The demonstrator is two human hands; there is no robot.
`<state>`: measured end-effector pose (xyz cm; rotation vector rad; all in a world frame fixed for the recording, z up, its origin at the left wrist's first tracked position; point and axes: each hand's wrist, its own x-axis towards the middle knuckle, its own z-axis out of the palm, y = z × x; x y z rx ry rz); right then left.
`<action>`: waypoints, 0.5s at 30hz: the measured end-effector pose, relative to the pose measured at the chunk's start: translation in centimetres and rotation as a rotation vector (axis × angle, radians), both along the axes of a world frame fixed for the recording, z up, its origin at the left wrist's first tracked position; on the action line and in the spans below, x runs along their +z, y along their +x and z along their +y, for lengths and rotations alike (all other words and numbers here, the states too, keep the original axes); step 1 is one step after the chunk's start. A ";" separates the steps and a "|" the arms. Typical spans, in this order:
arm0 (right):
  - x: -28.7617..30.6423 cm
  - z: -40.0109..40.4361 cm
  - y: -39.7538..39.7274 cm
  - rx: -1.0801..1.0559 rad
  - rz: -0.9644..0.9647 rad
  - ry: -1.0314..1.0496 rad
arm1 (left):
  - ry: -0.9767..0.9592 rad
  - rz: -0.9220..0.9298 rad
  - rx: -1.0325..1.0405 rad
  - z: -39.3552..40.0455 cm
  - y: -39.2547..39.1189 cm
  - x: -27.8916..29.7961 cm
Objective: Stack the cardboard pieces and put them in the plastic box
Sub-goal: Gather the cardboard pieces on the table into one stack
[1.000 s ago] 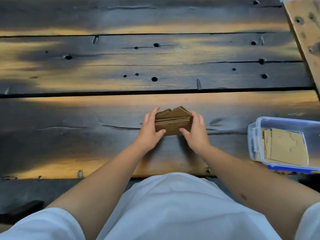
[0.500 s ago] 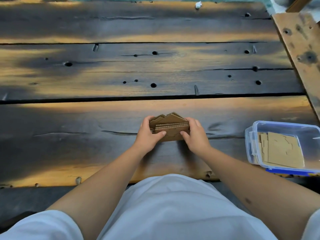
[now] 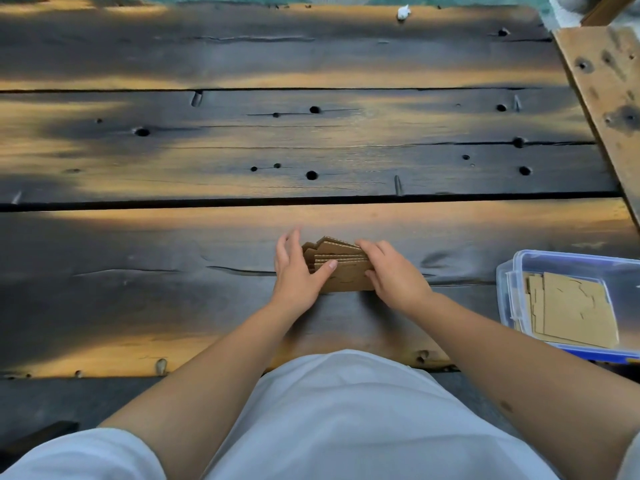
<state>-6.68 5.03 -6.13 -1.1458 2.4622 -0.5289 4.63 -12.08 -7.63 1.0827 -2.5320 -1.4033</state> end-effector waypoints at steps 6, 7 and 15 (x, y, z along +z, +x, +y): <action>0.0 0.1 0.3 0.025 0.001 -0.007 | -0.070 0.040 -0.164 -1.0 0.7 0.6; -0.1 0.0 0.4 0.031 0.004 -0.007 | -0.115 0.052 -0.200 -1.1 1.0 0.6; -0.9 0.0 1.2 -0.006 -0.025 -0.043 | -0.135 -0.180 -0.323 -1.3 1.7 0.0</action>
